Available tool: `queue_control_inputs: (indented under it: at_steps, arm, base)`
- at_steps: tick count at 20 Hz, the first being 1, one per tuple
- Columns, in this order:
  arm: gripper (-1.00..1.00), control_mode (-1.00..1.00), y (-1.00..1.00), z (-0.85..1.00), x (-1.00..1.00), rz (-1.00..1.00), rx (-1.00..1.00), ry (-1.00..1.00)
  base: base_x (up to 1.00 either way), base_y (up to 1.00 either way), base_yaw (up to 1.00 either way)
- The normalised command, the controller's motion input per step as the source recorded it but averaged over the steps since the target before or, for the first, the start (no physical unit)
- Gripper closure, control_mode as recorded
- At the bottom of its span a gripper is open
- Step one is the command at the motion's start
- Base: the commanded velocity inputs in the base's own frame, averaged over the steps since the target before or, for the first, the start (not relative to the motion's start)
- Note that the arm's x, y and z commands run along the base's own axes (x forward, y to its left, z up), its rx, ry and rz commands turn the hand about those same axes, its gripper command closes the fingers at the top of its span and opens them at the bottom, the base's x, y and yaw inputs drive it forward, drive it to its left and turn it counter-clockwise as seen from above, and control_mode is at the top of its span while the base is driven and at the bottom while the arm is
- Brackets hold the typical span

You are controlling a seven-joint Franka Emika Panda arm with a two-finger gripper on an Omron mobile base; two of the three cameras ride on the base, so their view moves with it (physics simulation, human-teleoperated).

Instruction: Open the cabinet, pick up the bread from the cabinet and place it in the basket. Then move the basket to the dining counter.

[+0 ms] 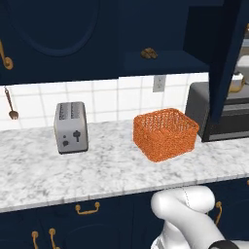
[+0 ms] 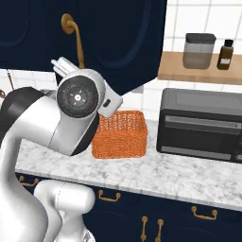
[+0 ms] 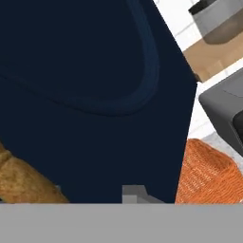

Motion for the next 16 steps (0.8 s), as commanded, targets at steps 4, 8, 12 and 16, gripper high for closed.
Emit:
queue_control_inputs:
  at_steps: [4, 8, 12, 16]
  arm:
    - [1.0, -1.0, -1.0, -0.66, 0.29, -0.44, 0.0, -0.01]
    - [1.0, -1.0, -1.0, -0.64, 0.17, -0.55, 0.0, 0.0]
    - [1.0, -1.0, -1.0, -0.44, 0.16, -0.41, 0.05, 0.0]
    - [1.0, -1.0, -1.0, -0.31, 0.16, -0.2, 0.11, 0.0]
  base:
    - [0.0, 0.0, 0.0]
    - [0.0, 0.0, 0.0]
    - [0.0, 0.0, 0.0]
    - [0.0, 0.0, 0.0]
